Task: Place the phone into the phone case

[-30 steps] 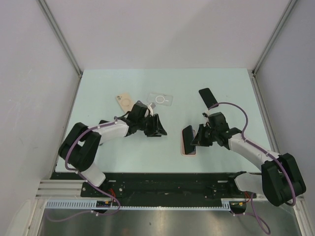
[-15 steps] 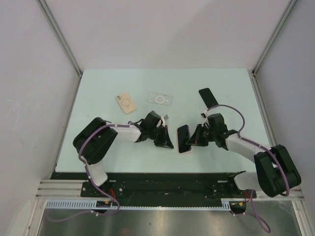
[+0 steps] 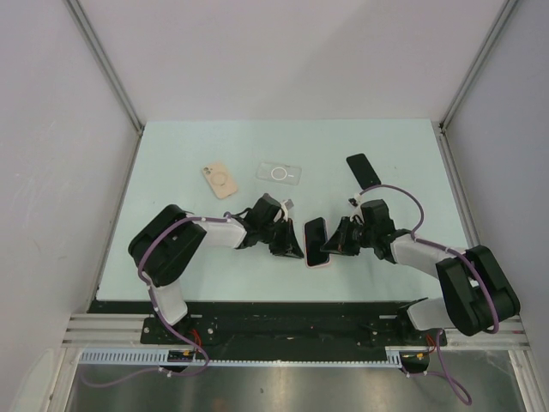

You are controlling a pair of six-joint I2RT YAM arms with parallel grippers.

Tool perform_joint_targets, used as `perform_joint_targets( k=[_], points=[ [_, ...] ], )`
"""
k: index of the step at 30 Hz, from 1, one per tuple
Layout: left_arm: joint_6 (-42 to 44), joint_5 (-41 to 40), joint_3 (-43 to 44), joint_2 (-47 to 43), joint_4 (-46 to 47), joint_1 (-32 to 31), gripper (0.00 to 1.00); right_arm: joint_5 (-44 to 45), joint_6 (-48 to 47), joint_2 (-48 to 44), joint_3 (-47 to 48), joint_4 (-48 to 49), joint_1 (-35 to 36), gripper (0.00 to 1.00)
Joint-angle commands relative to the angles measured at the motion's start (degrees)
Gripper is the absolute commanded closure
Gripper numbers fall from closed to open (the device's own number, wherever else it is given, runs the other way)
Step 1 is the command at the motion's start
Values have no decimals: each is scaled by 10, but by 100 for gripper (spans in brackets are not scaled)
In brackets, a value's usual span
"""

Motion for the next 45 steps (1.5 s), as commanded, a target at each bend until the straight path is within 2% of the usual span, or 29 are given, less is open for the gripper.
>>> perform_joint_targets(
  k=[1,8,9,11,21,29,33,41,45],
  points=[
    [-9,-12,6,-9,16,-5,85,23,-8,11,-15,-28,9,88],
    [-7,-11,15,1,23,-5,73,42,-9,-8,-16,-56,7,78],
    [-5,-7,16,1,27,-4,72,44,-9,-10,-16,-57,7,73],
    [-1,0,22,-2,34,-5,68,44,-7,-11,-15,-60,7,70],
    [29,-26,59,17,17,-5,66,35,-6,-49,0,-98,-16,53],
    [48,-25,96,48,8,-5,66,34,-20,-75,21,-148,-54,50],
    [47,-22,106,58,7,-4,65,31,-25,-71,26,-156,-62,51],
    [43,-21,114,82,8,-5,66,30,-39,-40,35,-133,-69,51],
    [38,-19,113,92,8,-5,67,19,-44,-10,38,-110,-69,46]
  ],
)
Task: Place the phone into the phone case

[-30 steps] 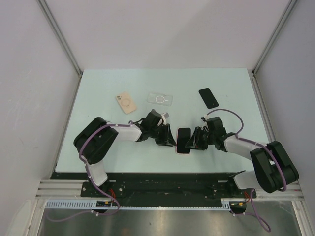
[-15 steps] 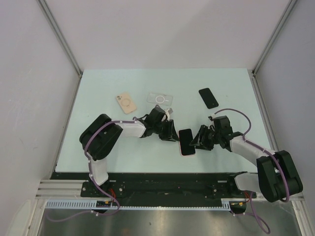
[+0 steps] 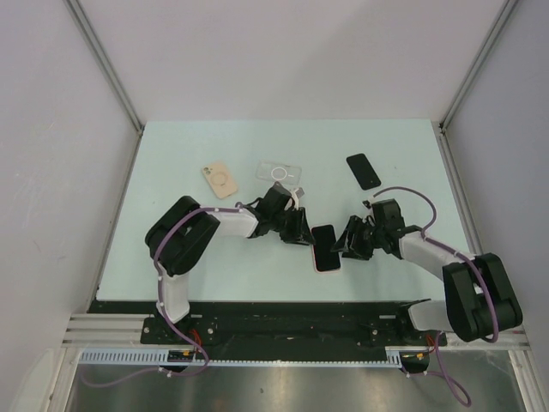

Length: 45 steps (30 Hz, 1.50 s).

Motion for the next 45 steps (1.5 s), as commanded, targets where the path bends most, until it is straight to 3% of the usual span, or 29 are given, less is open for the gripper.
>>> perform_joint_targets(
  k=[1,12,23,33,37,40,45],
  points=[
    [7,1,12,17,2,-4,67,-14,-16,30,19,29,-4,45],
    [-16,48,-17,17,40,-5,78,-83,-24,68,19,100,-3,36],
    [-19,59,-63,-4,69,-5,80,-186,43,71,17,218,-14,34],
    [-29,61,-77,-10,85,-5,80,-181,25,94,16,196,-34,38],
    [-28,60,-79,-11,86,-5,80,-174,20,101,15,195,-35,45],
    [-28,59,-82,-11,86,-5,79,-168,18,103,14,193,-35,56],
    [-29,56,-85,-12,87,-5,76,-156,12,106,15,184,-34,86]
  ],
)
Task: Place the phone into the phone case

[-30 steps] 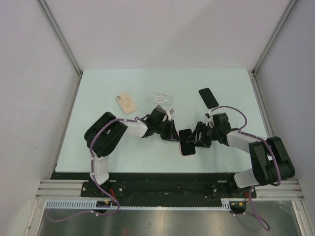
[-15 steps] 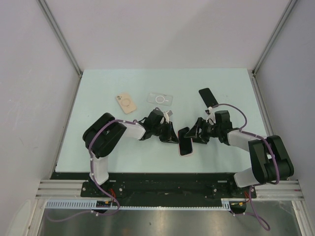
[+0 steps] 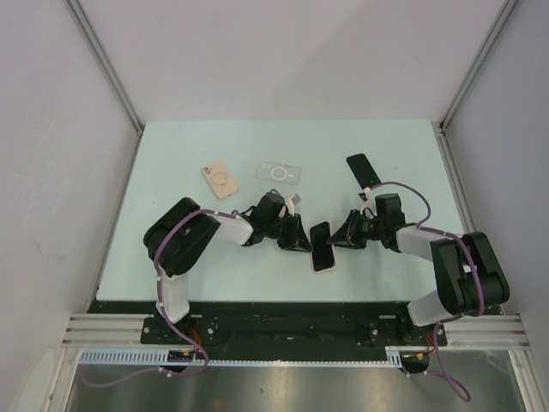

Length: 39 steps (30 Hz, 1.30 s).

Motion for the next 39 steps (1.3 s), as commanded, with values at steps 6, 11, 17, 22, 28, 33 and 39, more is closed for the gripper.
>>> perform_joint_targets(
  k=[6,11,17,22,28,33,39],
  points=[
    [2,-2,-16,-7,-12,-10,72,7,-10,1,10,13,1,100],
    [0,-1,-16,-9,-12,-10,68,7,-16,10,10,9,1,100],
    [-1,-22,-62,-85,15,-6,40,-8,-2,-13,9,23,1,100],
    [-25,17,-126,-141,67,19,29,-42,27,-62,10,50,1,100],
    [-84,72,-216,-212,232,41,27,-87,91,-121,9,98,10,100],
    [-102,106,-226,-249,314,42,28,-73,101,-164,10,125,69,100],
    [-149,105,-263,-270,404,42,30,-42,114,-191,5,123,141,100]
  ],
)
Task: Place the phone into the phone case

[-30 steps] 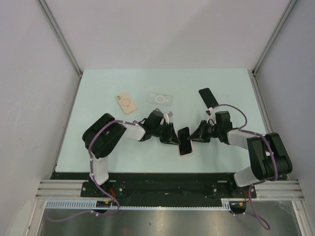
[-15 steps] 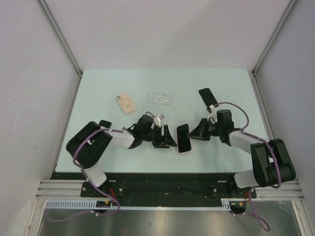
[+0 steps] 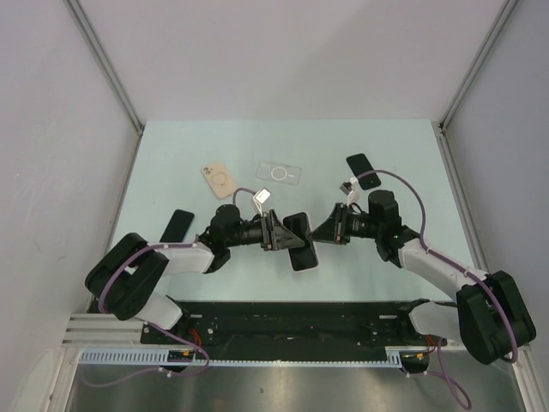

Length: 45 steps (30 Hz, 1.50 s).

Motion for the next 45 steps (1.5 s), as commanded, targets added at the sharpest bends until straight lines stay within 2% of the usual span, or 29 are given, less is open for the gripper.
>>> perform_joint_targets(
  k=[1,4,5,9,10,11,13,17,22,24,28,30,34,39,44,45],
  points=[
    [-54,21,-43,-17,117,1,32,18,34,-44,3,41,45,100],
    [-99,27,-78,-17,196,1,42,31,60,-58,-23,78,56,100],
    [-107,28,-86,-19,224,1,51,32,83,-64,-30,88,57,100],
    [-120,23,-103,-29,241,1,75,26,93,-71,-42,108,60,93],
    [-120,21,-102,-31,234,0,81,18,93,-70,-42,110,59,81],
    [-115,20,-98,-34,228,0,93,12,90,-67,-42,114,57,73],
    [-104,20,-80,-41,195,0,100,-14,72,-60,-42,116,56,57],
    [-70,13,-42,-56,128,2,100,-48,36,-52,-49,98,61,43],
    [-28,-16,-10,-71,37,18,100,-45,-4,-58,-72,72,54,41],
    [-36,-17,-9,-68,40,31,100,-52,-4,-50,-76,69,36,41],
    [-69,3,-6,-46,96,57,100,-109,63,-20,-103,194,4,45],
    [-88,16,-1,-22,120,64,100,-118,81,2,-105,224,3,46],
    [-112,25,0,0,167,67,100,-124,107,45,-103,297,0,44],
    [-120,28,-1,13,176,67,100,-125,158,105,-104,389,0,43],
    [-107,19,-5,21,160,68,100,-125,190,140,-104,441,-1,51],
    [-106,20,0,26,156,68,100,-127,194,149,-103,455,-2,56]
  ],
)
